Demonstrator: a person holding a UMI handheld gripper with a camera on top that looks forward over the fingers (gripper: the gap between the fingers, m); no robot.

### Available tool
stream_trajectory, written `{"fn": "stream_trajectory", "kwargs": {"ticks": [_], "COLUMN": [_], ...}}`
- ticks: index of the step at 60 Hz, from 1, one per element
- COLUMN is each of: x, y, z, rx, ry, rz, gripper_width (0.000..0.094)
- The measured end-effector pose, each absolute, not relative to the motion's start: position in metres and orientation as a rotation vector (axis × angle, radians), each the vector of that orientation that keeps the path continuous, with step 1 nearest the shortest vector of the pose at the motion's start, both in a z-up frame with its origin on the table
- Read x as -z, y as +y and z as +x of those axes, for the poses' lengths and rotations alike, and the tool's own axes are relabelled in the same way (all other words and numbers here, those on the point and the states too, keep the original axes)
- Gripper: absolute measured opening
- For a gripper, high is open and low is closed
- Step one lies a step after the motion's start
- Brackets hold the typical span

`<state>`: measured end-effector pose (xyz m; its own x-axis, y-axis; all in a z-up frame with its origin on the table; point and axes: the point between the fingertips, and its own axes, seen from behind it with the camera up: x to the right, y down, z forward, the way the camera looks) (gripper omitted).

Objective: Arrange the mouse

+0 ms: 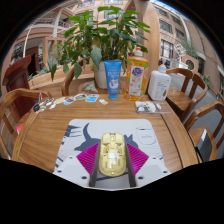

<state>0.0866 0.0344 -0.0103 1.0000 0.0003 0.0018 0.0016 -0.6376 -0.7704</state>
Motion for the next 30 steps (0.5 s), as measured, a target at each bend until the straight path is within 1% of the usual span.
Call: {"fn": "stream_trajectory", "kwargs": {"ticks": [3,4,5,8,12,14,15,20,30], "x": [0.011,0.006,0.009,0.002,-0.020,-0.031,-0.037,-0.068,-0.134], "y": [0.031,0.029,0.027,0.022,0.012,0.005,0.001,-0.023,-0.082], "z": [0.086,0.086,0.086,0.085,0.083,0.084,0.084,0.082,0.076], "rx": [-0.004,-0.008,-0.009,-0.015,-0.008,0.004,0.011,0.026,0.064], "ry": [-0.011,-0.007,-0.001,0.016,0.001,-0.002,0.000,-0.009,-0.042], "rz": [-2.269,-2.278,-2.282,-2.272,-2.243,-2.227,-2.220,-2.185,-2.108], "gripper_width": [0.0480,0.0491,0.0515,0.0658,0.0872,0.0835,0.0830,0.0867,0.0855]}}
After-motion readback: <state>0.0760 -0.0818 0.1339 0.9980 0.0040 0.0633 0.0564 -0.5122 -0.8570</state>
